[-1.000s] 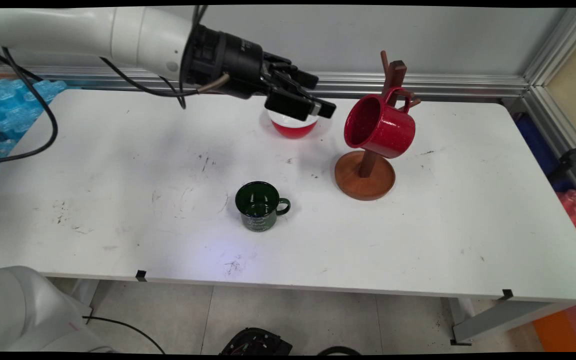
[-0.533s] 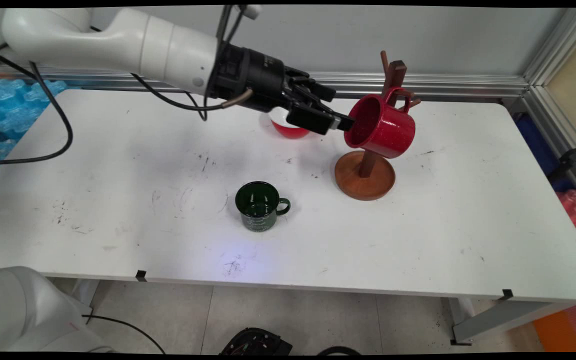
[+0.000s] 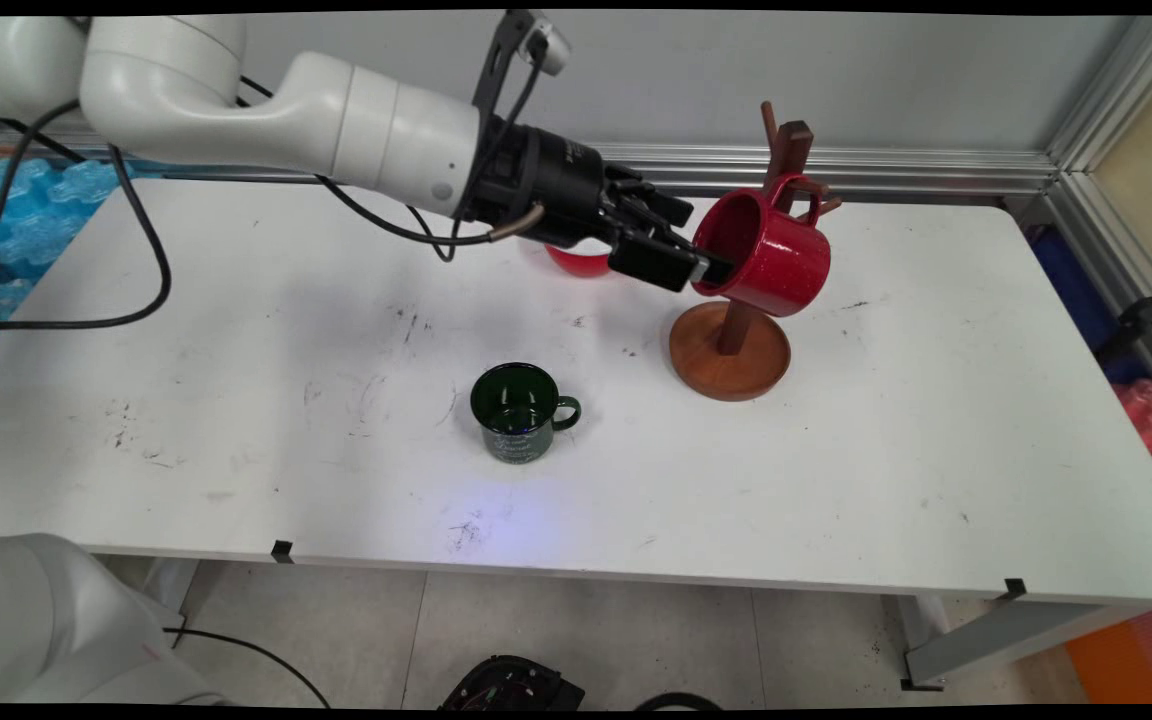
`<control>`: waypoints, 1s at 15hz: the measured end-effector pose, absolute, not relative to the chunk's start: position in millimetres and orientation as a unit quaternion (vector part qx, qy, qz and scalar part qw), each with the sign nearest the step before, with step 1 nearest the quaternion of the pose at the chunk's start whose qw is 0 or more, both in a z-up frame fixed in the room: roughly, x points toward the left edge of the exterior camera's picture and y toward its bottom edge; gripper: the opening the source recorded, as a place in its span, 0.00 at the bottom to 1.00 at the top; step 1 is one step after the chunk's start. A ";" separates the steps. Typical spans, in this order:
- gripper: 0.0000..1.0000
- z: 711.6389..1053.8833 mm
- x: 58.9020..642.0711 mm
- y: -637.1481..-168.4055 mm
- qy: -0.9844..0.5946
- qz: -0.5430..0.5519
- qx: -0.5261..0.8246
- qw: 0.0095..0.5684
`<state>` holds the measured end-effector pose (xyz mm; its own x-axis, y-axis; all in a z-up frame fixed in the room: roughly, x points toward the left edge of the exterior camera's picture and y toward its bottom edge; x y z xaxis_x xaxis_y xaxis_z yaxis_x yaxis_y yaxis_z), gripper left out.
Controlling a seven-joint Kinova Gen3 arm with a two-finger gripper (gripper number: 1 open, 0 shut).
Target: Pick up the red mug from the rack
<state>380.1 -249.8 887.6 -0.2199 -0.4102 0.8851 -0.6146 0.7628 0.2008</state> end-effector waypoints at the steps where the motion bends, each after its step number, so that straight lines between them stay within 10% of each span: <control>1: 1.00 885.2 377.1 -251.0 -0.775 0.095 0.331 0.530; 13: 1.00 875.5 350.1 -269.3 -0.770 0.095 0.330 0.537; 14: 0.00 875.2 349.0 -270.3 -0.770 0.096 0.329 0.538; 15: 0.00 875.0 348.3 -271.0 -0.770 0.096 0.329 0.538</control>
<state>348.3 -271.0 875.0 -0.2038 -0.4026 0.8924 -0.6101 0.7651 0.2059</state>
